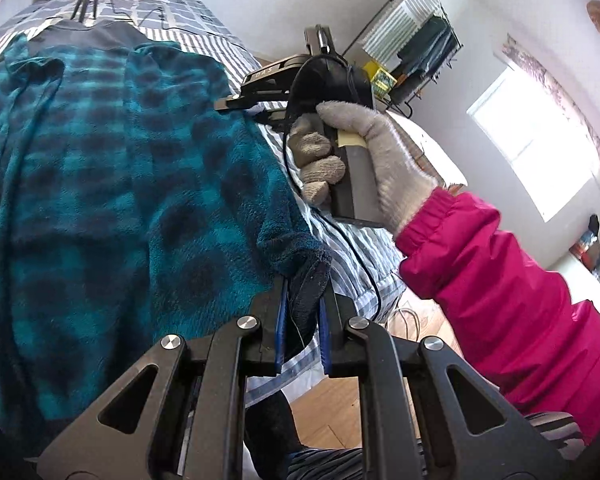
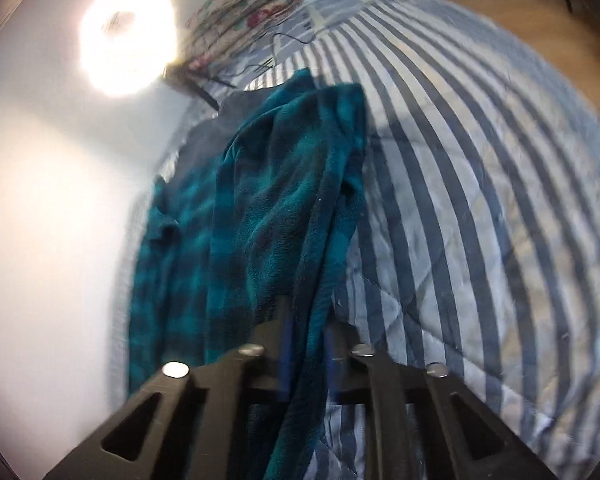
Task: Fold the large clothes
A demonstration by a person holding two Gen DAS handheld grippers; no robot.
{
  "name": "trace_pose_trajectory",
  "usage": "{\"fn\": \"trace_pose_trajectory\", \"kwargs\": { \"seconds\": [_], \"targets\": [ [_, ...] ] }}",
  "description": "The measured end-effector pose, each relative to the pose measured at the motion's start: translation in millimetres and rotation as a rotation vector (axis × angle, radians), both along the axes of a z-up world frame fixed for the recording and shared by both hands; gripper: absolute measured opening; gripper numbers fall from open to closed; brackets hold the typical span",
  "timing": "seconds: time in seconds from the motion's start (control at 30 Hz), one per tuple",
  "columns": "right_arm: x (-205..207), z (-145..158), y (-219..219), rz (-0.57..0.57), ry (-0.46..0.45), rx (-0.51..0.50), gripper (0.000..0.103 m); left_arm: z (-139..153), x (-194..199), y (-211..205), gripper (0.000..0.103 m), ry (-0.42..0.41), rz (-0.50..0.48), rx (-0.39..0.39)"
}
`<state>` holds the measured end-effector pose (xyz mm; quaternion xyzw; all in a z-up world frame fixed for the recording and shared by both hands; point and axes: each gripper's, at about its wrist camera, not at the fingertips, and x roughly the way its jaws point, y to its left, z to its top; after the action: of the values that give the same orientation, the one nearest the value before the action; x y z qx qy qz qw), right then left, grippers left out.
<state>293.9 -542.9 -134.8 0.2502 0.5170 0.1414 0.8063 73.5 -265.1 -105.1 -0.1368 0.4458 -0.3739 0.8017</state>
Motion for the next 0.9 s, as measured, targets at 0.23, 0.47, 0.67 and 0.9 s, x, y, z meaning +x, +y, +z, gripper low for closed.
{"fn": "trace_pose_trajectory", "kwargs": {
  "seconds": [0.23, 0.47, 0.67, 0.9],
  "targets": [
    [7, 52, 65, 0.071, -0.02, -0.334, 0.007, -1, -11, 32, 0.011, 0.027, 0.065, -0.046],
    [12, 77, 166, 0.222, -0.08, -0.563, 0.007, -12, -25, 85, 0.011, 0.089, 0.172, -0.084],
    [16, 53, 254, 0.352, -0.101, -0.71, 0.007, -27, -38, 128, 0.011, 0.132, 0.257, -0.089],
    [11, 4, 322, 0.455, -0.091, -0.79, 0.007, -48, -46, 155, 0.01, 0.188, 0.309, -0.073]
  ]
}}
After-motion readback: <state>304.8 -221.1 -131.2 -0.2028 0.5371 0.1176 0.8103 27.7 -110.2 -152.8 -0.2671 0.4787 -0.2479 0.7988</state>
